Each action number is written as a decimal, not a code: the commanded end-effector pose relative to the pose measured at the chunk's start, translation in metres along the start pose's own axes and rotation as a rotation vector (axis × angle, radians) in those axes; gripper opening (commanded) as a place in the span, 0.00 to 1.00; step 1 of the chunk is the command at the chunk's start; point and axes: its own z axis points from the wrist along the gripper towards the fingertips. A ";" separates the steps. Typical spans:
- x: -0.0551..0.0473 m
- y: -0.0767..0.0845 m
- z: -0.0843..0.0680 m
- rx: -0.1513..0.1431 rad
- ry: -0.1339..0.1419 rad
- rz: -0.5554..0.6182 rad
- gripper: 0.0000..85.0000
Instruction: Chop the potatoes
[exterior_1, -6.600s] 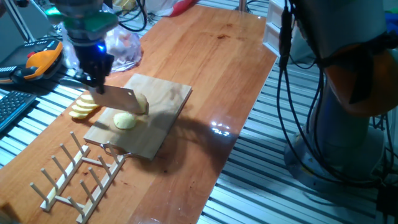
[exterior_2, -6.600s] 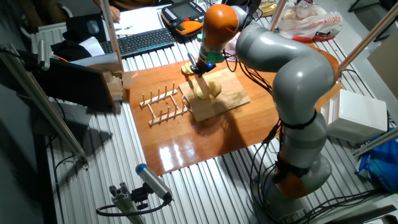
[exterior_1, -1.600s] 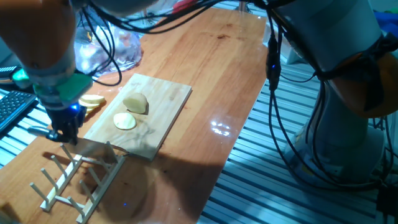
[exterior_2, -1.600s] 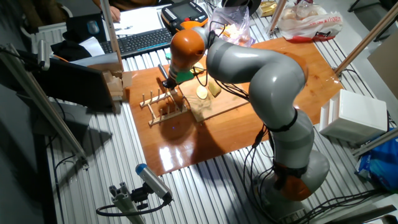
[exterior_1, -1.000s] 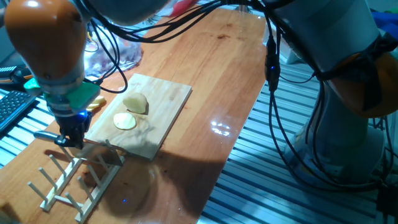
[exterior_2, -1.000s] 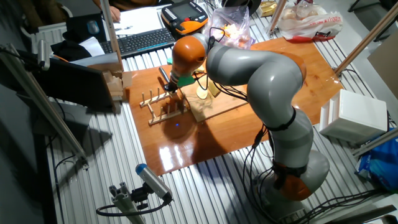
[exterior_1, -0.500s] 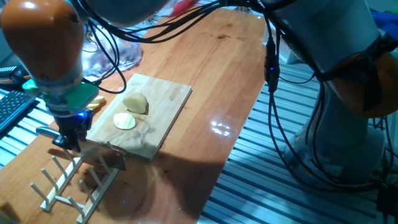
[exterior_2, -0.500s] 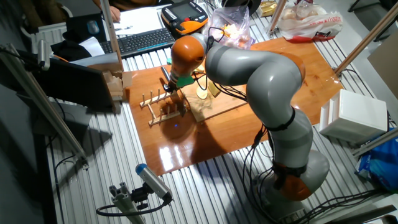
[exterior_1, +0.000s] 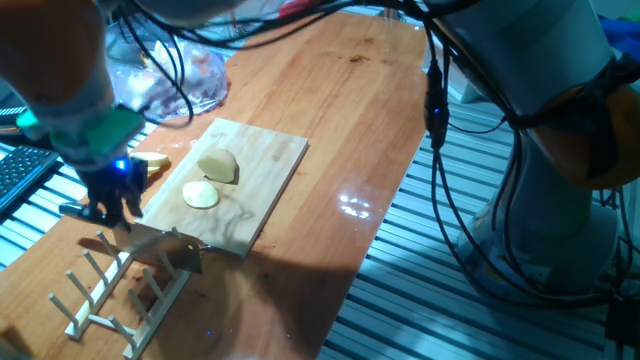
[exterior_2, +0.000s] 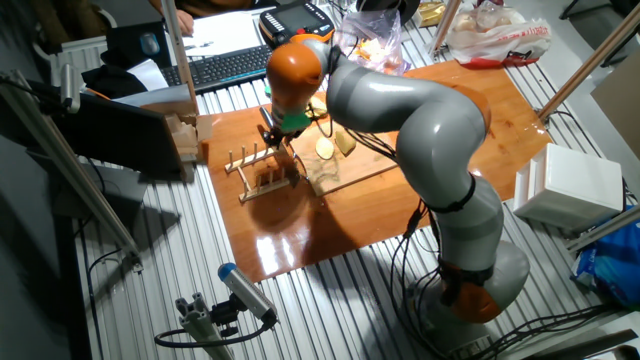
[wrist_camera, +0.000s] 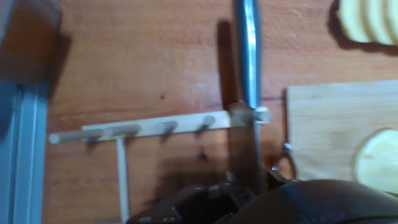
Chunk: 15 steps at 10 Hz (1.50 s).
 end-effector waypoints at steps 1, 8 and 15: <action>-0.001 -0.011 -0.029 0.005 0.004 -0.010 0.20; -0.008 -0.102 -0.071 -0.007 0.003 -0.087 0.00; -0.015 -0.101 -0.067 -0.039 0.033 -0.060 0.00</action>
